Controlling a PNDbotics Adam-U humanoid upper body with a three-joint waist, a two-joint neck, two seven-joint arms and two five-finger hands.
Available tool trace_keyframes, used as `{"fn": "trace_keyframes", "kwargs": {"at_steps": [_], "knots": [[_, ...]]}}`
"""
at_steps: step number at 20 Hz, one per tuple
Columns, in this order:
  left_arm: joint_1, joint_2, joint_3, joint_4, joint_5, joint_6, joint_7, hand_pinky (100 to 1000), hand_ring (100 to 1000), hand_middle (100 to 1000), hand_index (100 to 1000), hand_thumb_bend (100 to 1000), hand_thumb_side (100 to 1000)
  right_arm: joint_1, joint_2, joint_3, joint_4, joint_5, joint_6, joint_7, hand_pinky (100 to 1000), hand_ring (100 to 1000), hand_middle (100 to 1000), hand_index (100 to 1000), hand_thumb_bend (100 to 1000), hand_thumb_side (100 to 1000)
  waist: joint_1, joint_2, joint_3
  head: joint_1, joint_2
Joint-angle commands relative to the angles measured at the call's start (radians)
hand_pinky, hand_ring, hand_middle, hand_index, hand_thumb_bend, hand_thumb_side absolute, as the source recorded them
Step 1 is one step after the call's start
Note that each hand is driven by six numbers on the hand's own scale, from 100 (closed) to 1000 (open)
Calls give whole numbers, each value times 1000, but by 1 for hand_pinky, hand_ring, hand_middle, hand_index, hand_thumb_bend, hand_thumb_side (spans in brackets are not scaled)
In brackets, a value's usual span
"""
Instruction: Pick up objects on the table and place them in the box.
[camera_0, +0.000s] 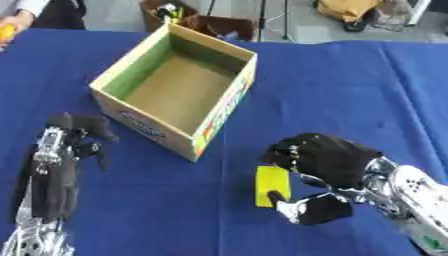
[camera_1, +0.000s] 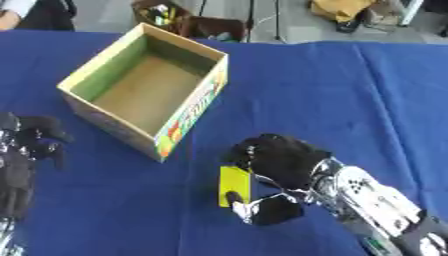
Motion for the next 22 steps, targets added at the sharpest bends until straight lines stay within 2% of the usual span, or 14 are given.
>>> {"fn": "trace_keyframes", "kwargs": {"at_steps": [1, 9, 22], "knots": [[-4, 10, -5, -13, 0, -2, -5, 235, 516, 457, 601, 100, 989, -1, -19, -16, -37, -13, -2, 14, 824, 896, 878, 1000, 100, 1000, 0, -19, -1, 3, 4], [-3, 11, -4, -10, -1, -1, -6, 236, 517, 458, 601, 100, 992, 9, -14, -29, -43, -11, 5, 17, 824, 899, 880, 1000, 100, 1000, -4, -22, -3, 2, 2], [-2, 7, -5, -10, -5, -2, -14, 236, 518, 460, 602, 100, 994, 46, 37, -38, 68, 64, 0, -23, 831, 913, 905, 1000, 100, 1000, -1, -16, 0, -6, -2]]}}
